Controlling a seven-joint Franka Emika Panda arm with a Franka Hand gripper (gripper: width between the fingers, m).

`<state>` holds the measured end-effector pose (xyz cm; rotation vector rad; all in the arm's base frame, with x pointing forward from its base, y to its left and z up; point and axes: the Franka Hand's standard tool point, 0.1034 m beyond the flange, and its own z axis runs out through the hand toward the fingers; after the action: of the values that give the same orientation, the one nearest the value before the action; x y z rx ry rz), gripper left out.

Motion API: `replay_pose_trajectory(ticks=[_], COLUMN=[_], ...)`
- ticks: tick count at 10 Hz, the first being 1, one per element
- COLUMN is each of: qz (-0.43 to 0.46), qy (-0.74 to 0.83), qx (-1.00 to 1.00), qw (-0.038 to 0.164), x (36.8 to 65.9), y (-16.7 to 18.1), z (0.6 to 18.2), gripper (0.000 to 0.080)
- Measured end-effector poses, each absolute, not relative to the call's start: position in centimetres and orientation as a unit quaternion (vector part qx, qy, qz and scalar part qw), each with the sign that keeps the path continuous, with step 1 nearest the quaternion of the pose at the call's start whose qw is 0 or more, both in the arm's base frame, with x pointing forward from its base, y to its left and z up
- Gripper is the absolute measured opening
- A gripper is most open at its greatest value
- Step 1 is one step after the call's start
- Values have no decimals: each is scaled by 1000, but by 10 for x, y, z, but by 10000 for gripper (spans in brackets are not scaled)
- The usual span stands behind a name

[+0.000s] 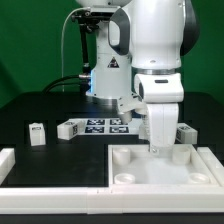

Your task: Assemble one leg

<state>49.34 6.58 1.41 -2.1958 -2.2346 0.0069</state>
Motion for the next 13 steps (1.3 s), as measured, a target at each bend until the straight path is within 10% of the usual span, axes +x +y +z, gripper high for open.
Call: replay_pose_trajectory(ticks=[3,7,13], qz=[2,3,3], qy=[-710,-710,-710], qx=[-704,-704,-704], qw=[4,5,5], x=[493,493,493], y=[66,66,65], z=[14,13,13], gripper=[83,584,649])
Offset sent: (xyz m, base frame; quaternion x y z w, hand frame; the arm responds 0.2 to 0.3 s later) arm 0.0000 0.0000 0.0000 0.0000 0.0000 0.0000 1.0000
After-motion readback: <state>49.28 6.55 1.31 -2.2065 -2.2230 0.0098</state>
